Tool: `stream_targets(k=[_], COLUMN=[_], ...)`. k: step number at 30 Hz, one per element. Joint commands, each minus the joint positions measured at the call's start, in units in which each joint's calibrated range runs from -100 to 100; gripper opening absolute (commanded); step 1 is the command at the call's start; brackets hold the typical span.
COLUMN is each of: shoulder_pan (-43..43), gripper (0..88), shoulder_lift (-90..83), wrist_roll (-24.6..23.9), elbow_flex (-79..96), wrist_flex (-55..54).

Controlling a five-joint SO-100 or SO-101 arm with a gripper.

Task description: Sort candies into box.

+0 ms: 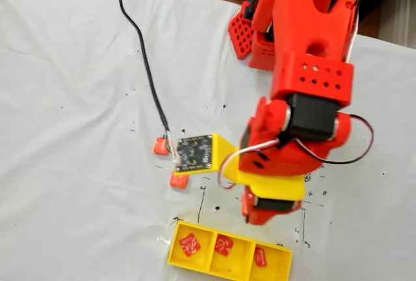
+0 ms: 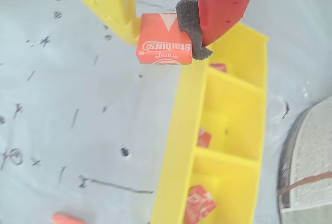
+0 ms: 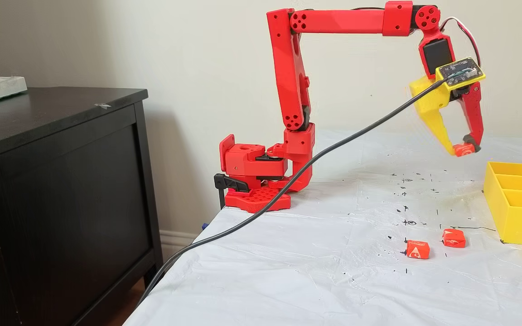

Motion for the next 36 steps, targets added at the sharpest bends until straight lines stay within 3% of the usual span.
stream_targets(k=[1,14,32,34,36], shoulder_pan=[-3.9,-6.52,-7.7,-7.7,-7.61], gripper=[0.1,0.1,0.2,1.9,17.0], shoulder_lift=[-2.24,8.7,11.33,11.41,11.67], wrist_roll=[-2.3,-4.15,-4.0,-4.3,-4.74], elbow_flex=[-7.84,-9.39,-8.48,-8.48,-8.48], wrist_flex=[-4.46,-18.7,-20.09,-20.18,-20.01])
